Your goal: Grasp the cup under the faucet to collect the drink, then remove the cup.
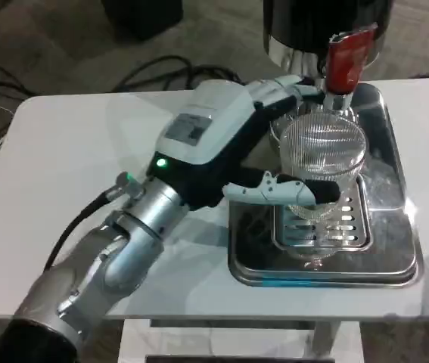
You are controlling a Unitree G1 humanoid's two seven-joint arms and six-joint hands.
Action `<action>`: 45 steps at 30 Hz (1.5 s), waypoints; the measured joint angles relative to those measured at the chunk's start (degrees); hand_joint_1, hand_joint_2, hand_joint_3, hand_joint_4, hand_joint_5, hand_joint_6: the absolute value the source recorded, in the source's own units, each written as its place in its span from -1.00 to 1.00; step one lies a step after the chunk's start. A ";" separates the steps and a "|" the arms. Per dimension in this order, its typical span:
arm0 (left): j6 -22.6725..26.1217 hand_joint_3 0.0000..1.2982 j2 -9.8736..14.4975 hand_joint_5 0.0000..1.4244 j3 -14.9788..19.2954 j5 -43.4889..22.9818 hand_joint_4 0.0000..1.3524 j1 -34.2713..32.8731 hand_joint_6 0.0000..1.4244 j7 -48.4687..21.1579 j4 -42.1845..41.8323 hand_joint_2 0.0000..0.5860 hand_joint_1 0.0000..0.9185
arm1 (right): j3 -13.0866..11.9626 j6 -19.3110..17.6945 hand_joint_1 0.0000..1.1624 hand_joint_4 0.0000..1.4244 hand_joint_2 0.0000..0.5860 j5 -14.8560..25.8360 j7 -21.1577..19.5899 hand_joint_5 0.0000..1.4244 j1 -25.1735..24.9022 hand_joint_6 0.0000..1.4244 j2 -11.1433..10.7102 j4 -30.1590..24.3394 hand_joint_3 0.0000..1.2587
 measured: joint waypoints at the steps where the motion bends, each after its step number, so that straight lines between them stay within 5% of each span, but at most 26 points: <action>1: 0.00 -0.48 0.46 -0.63 0.41 -0.27 -0.87 0.60 -0.26 -0.31 -0.95 -0.84 -0.93 | 0.12 0.00 -0.29 -0.98 0.48 0.01 0.00 -1.00 -0.02 -0.77 0.00 0.00 -0.74; 16: -0.86 -0.42 3.61 -0.43 10.30 -9.64 -0.53 12.29 -0.17 -5.92 -18.71 -0.76 -1.00 | 0.68 0.17 -0.24 -0.94 0.48 0.76 -0.72 -1.00 -0.87 -0.75 0.35 -0.04 -0.72; 25: -0.53 -0.49 5.55 -0.44 18.00 -28.11 -0.52 14.50 -0.40 -16.95 -28.68 -0.72 -1.00 | 0.91 0.20 -0.23 -0.93 0.48 0.71 -0.85 -1.00 -1.14 -0.75 0.81 -0.05 -0.71; 31: 6.42 -0.61 5.65 -0.57 19.97 -45.70 -0.69 8.73 -0.57 -29.26 -30.96 -0.68 -1.00 | 1.78 0.36 -0.25 -0.93 0.47 0.06 -0.85 -1.00 -1.53 -0.75 1.27 -0.05 -0.71; 37: 20.03 -0.74 5.64 -0.73 20.66 -62.30 -0.86 0.46 -0.71 -42.80 -31.33 -0.72 -1.00 | 2.60 0.38 -0.28 -0.91 0.44 -1.17 -0.85 -1.00 -1.81 -0.75 1.81 -0.05 -0.71; 45: 35.02 -0.82 3.44 -0.82 19.97 -71.15 -0.97 -8.33 -0.81 -54.75 -26.99 -0.78 -1.00 | 3.43 0.36 -0.32 -0.91 0.47 -1.64 -0.89 -0.99 -2.27 -0.75 2.01 -0.05 -0.70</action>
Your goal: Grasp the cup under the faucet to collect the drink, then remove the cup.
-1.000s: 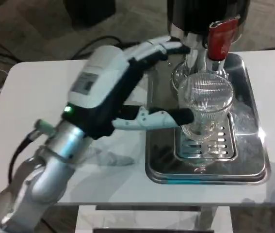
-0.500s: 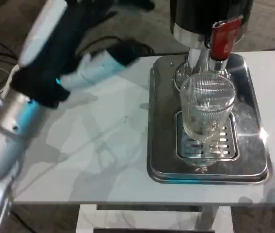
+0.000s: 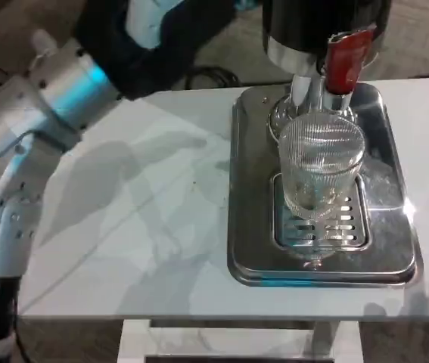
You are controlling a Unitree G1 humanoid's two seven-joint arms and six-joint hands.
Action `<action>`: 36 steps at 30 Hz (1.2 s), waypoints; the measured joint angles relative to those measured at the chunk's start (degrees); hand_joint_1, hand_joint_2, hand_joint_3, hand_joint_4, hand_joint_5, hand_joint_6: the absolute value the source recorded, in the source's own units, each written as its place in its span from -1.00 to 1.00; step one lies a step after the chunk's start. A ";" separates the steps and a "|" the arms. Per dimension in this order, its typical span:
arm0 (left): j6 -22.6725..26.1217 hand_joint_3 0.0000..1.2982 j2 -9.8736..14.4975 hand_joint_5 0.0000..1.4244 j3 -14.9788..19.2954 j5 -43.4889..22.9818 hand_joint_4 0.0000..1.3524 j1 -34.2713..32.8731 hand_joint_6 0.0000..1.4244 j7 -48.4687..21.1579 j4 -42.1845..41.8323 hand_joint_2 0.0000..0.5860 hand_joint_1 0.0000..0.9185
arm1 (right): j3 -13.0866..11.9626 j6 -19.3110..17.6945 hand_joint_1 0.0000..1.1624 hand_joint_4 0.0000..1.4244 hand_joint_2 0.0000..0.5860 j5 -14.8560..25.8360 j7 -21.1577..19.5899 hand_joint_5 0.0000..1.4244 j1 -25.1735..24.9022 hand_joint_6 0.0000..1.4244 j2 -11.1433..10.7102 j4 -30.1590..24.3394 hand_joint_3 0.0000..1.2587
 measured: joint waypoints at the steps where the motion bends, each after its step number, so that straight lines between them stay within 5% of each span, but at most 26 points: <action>1: 1.52 -0.83 -0.65 -0.83 -0.06 -0.61 -0.98 -0.85 -0.83 -1.09 0.94 -0.80 -1.00 | 0.06 -0.01 -0.32 -0.91 0.47 -0.02 0.00 -0.99 -0.06 -0.75 0.03 0.00 -0.70; 12: 5.62 -0.87 -4.98 -0.86 -0.36 1.96 -1.00 -5.42 -0.89 -5.87 9.59 -0.82 -1.00 | -0.69 -0.23 -0.32 -0.90 0.44 0.23 -0.26 -0.99 0.14 -0.75 0.48 0.00 -0.70; 24: 5.28 -0.87 -6.05 -0.87 -2.31 8.33 -1.00 -5.50 -0.89 -9.03 12.46 -0.82 -1.00 | -2.12 -1.21 -0.31 -0.90 0.44 0.86 -0.41 -0.99 0.72 -0.75 0.96 0.00 -0.70; 36: -0.92 -0.86 -5.99 -0.86 -4.80 15.55 -1.00 -5.33 -0.93 -11.03 15.81 -0.85 -1.00 | -3.30 -2.63 -0.26 -0.91 0.43 2.22 -0.41 -0.95 0.80 -0.73 2.14 0.00 -0.72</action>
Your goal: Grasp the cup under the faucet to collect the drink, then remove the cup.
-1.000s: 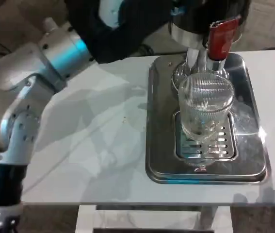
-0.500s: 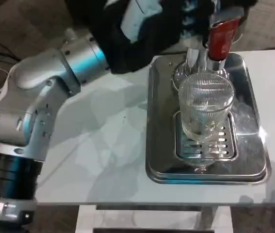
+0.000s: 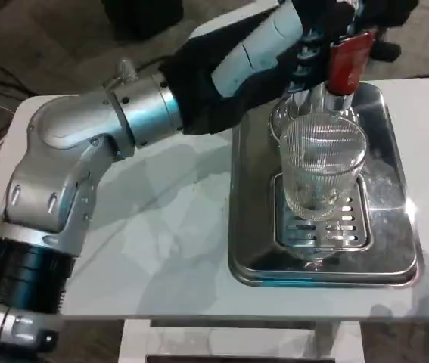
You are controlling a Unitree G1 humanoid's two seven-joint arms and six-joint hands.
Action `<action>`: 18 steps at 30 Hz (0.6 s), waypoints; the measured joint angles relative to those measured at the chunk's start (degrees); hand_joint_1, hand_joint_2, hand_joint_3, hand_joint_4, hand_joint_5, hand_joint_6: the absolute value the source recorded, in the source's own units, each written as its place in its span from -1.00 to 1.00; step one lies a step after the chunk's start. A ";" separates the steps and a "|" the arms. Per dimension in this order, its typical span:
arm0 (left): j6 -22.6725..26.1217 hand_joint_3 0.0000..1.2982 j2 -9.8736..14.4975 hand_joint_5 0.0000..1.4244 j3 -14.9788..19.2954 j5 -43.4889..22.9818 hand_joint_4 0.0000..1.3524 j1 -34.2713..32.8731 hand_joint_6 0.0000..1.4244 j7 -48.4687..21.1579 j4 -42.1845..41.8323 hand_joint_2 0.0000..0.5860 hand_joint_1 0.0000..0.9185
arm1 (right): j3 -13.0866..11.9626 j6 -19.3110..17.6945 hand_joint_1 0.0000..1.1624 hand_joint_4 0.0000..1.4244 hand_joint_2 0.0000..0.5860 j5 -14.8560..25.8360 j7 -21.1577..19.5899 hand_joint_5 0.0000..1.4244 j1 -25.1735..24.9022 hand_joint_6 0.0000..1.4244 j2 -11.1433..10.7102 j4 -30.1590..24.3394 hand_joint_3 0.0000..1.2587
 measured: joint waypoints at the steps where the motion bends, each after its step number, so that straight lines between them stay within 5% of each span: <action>1: -0.45 -0.86 0.00 -0.86 -0.13 0.45 -1.00 0.00 -0.93 -0.02 0.18 -0.85 -1.00 | -0.22 -0.13 -0.26 -0.90 0.43 0.17 0.00 -0.95 0.07 -0.73 0.02 0.00 -0.73; 18: -12.64 -0.86 1.59 -0.91 -3.14 7.69 -1.00 0.30 -0.97 -0.19 1.00 -0.84 -1.00 | -1.80 -2.00 -0.20 -0.89 0.45 2.66 0.02 -0.93 1.54 -0.72 0.76 0.00 -0.75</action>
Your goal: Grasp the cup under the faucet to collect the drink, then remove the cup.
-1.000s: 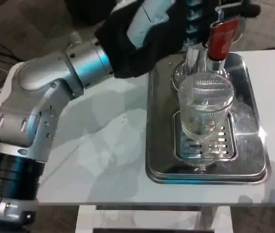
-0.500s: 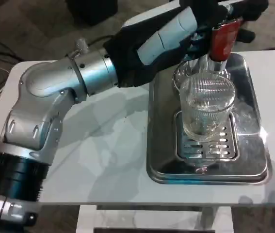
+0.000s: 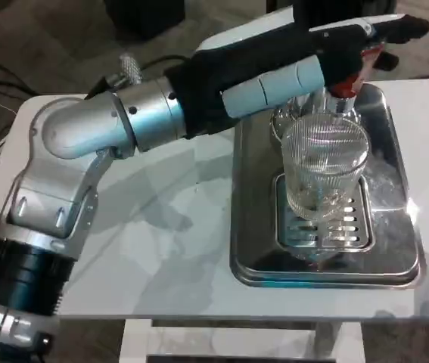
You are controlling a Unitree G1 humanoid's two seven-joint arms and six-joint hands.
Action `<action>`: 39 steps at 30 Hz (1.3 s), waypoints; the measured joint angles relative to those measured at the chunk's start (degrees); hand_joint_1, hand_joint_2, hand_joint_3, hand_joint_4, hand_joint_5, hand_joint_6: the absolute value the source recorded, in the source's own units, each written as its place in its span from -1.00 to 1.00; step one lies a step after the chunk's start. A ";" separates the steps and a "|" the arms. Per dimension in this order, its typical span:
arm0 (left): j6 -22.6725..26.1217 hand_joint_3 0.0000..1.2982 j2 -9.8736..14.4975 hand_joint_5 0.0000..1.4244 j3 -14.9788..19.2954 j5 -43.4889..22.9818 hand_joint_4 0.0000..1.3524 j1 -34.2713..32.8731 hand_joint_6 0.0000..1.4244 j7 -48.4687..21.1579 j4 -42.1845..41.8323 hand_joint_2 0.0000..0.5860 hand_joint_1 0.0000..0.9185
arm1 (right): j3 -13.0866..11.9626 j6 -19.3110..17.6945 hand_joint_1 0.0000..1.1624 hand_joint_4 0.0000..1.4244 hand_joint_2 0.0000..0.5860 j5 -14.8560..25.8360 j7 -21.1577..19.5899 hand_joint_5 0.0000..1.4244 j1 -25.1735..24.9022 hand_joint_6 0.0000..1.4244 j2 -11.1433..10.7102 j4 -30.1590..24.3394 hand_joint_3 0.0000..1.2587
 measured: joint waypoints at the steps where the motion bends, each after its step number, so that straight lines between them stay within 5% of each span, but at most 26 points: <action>1: -0.71 -0.87 0.16 -0.93 -0.16 0.52 -1.00 0.00 -0.97 0.11 0.00 -0.84 -1.00 | 0.00 -0.11 -0.20 -0.89 0.45 0.01 0.00 -0.93 0.00 -0.72 0.05 0.00 -0.75; 18: -8.14 -0.91 2.13 -0.98 -3.01 5.11 -1.00 0.07 -0.97 1.75 0.37 -0.85 -1.00 | -0.39 -0.50 -0.13 -0.94 0.42 1.74 0.56 -0.95 -0.07 -0.70 0.73 0.00 -0.86; 23: -8.91 -0.91 2.41 -0.98 -3.32 5.52 -1.00 0.08 -0.97 2.22 0.41 -0.85 -1.00 | -1.75 5.88 -0.08 -0.97 0.06 11.56 3.36 -0.93 -1.38 -0.62 0.48 -0.03 -0.95; 30: -9.01 -0.91 2.88 -0.99 -3.32 5.52 -1.00 0.33 -0.97 2.39 0.19 -0.84 -1.00 | -2.60 14.58 0.03 -1.00 -0.18 25.37 3.84 -0.96 -4.59 -0.62 -2.51 -0.03 -1.00; 39: -9.06 -0.91 3.53 -0.99 -3.18 5.51 -1.00 0.97 -0.97 2.88 -0.60 -0.82 -1.00 | 2.03 17.07 0.12 -1.00 -0.26 27.46 -0.78 -1.00 -6.44 -0.72 -5.64 0.38 -1.00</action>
